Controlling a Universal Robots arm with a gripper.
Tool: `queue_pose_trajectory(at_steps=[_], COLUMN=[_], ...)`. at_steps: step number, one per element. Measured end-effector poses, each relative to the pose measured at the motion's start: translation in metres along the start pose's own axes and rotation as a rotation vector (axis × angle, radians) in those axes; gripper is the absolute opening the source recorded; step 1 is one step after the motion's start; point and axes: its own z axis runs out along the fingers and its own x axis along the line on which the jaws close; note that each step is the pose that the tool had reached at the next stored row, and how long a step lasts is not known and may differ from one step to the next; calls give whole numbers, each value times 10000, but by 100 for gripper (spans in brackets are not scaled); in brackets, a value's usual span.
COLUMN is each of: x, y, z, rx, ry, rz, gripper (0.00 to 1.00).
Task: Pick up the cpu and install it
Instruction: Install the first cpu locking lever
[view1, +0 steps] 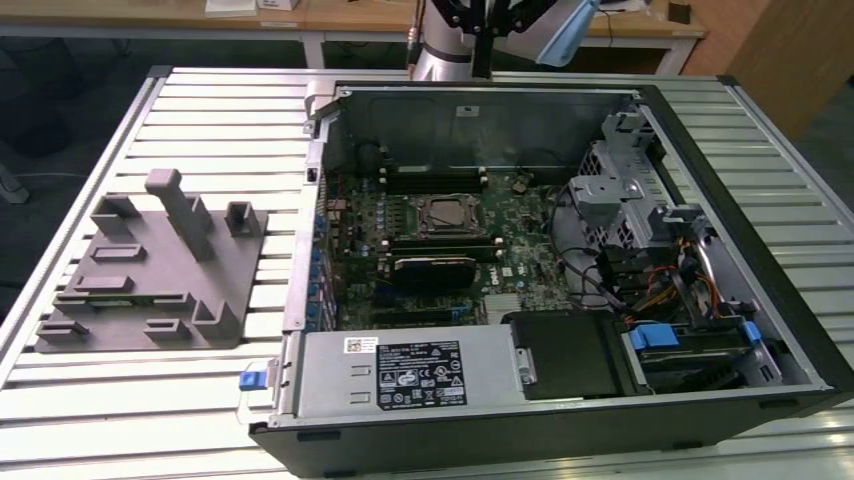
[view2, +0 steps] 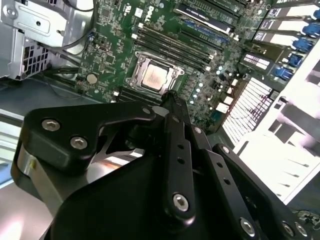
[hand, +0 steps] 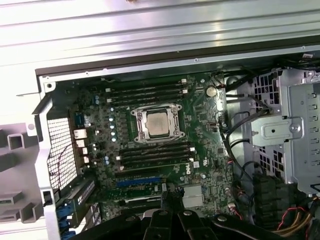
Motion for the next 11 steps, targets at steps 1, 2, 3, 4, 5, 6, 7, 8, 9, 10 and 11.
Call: queue_pose_trajectory(at_steps=[1, 2, 3, 4, 5, 6, 7, 8, 9, 10, 11], x=[-9, -19, -29, -39, -49, -57, -63, -68, -71, -74, -75], y=[-1, -3, -4, -5, -6, -7, -7, -7, -7, -7, -8], z=[18, 36, 55, 73, 92, 109, 122, 132, 140, 147, 154], rx=[0, 1, 1, 1, 1, 0, -13, -39, -77, -126, -185], ry=[4, 6, 7, 7, 8, 12, 20, 30, 41, 52, 63], rz=[-1, -3, -6, -10, -14, -19, -27, -34, -42, -51, -60], gripper=[11, 11, 11, 11, 11, 11, 11, 11, 11, 11, 11])
